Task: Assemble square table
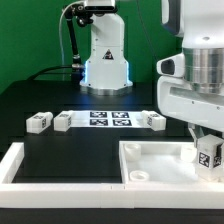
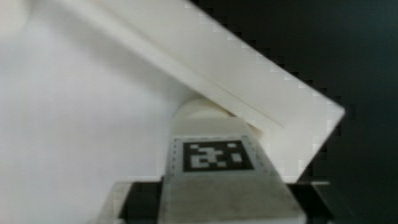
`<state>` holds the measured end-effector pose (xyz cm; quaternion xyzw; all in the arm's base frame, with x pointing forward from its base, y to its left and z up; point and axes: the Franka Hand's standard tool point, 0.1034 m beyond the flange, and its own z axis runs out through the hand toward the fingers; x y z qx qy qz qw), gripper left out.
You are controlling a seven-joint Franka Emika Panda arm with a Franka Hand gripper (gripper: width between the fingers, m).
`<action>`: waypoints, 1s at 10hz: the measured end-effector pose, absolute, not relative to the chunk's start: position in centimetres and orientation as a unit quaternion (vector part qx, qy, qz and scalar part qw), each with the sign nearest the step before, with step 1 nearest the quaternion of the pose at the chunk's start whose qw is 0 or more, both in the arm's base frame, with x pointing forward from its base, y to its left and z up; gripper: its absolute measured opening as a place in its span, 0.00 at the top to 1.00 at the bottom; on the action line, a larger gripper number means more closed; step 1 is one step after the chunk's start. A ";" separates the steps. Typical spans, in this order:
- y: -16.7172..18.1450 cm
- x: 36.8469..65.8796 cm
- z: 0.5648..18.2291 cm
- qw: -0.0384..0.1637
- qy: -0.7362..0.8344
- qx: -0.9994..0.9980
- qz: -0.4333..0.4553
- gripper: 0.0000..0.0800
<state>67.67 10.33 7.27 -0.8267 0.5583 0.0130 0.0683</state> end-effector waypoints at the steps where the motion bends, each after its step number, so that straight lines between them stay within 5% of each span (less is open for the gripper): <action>1: 10.3 67.6 7.3 0.073 0.597 -0.799 0.012 0.64; 4: 10.3 67.6 7.2 0.076 0.642 -0.763 0.015 0.64; 5: 10.4 67.6 7.2 0.075 0.596 -0.800 0.007 0.53; 6: 10.9 67.8 7.2 0.074 0.527 -0.847 -0.011 0.31; 10: 12.0 67.8 7.4 0.063 0.311 -0.947 -0.041 0.19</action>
Offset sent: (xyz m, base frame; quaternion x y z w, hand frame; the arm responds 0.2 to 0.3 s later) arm 0.0000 0.0000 0.0000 0.0000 0.0000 0.1296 0.9916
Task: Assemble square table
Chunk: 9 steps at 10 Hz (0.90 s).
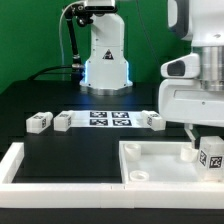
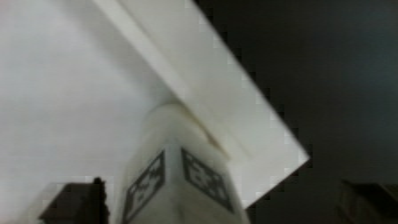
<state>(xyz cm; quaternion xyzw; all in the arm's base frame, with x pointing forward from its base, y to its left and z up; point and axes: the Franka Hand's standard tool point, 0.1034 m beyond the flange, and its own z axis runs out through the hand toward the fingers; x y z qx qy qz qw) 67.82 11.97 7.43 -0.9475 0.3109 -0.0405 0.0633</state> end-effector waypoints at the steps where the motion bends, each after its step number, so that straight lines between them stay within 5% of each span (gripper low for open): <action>1: 11.9 67.8 7.4 0.061 0.270 -0.960 -0.043 0.19; 6: 9.8 67.6 7.2 0.033 -0.058 -0.997 -0.044 0.19; 9: 9.6 67.3 6.6 0.024 -0.116 -0.992 -0.047 0.19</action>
Offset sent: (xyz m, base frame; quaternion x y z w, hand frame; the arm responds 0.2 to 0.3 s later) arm 0.0007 0.0024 0.0053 0.0055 -0.0617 -0.3714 0.9264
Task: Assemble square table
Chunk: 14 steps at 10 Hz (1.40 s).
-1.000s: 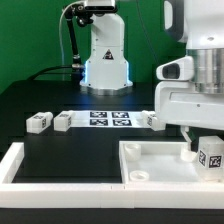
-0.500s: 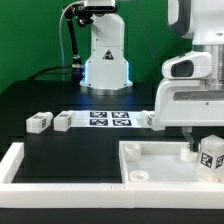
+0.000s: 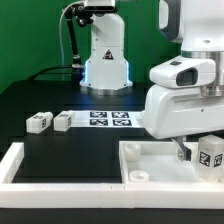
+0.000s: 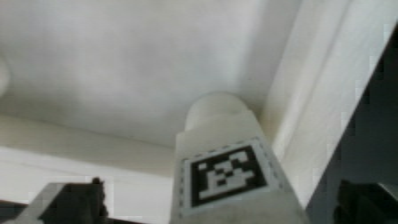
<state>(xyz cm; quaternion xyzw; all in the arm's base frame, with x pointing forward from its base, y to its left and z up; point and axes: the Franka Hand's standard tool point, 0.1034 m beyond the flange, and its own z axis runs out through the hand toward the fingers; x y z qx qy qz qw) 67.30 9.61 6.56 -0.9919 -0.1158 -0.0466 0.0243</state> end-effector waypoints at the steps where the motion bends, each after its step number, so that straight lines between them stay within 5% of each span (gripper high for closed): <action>1: 9.6 67.3 6.5 0.025 -0.104 -0.993 -0.046 0.26; 2: 9.6 67.3 6.5 0.025 -0.103 -0.993 -0.046 0.26; 4: 9.7 67.3 6.5 0.029 -0.031 -0.998 -0.044 0.63; 10: 10.4 67.4 6.7 0.035 0.330 -0.943 -0.027 0.64; 14: 10.7 67.5 6.5 0.068 0.611 -0.788 0.003 0.64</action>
Offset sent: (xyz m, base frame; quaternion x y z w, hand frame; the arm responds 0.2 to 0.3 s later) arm 0.0000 0.0000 0.0000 0.0000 0.0000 0.1938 0.9810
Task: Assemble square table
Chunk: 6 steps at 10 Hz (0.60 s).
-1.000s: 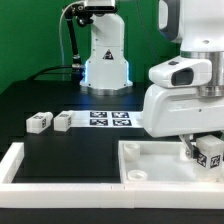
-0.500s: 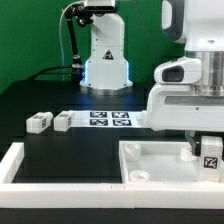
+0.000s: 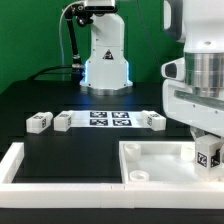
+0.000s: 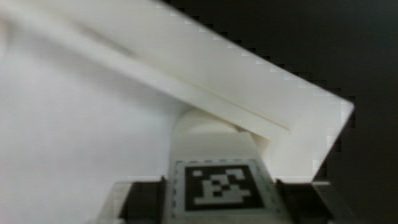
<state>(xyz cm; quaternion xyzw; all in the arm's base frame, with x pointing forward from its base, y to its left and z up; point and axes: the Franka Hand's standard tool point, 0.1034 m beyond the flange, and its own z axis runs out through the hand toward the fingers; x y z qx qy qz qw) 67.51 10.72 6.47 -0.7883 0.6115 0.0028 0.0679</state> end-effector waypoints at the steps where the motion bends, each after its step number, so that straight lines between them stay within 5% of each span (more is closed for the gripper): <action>1: 11.0 67.6 6.5 0.068 0.659 -0.749 0.004 0.64; 5: 11.2 67.5 6.5 0.071 0.705 -0.705 0.013 0.54; 6: 11.1 67.5 6.6 0.070 0.663 -0.745 0.007 0.33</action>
Offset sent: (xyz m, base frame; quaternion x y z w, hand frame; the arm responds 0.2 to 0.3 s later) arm -0.0057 -0.0072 -0.0010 -0.0113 0.0158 0.0449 0.9988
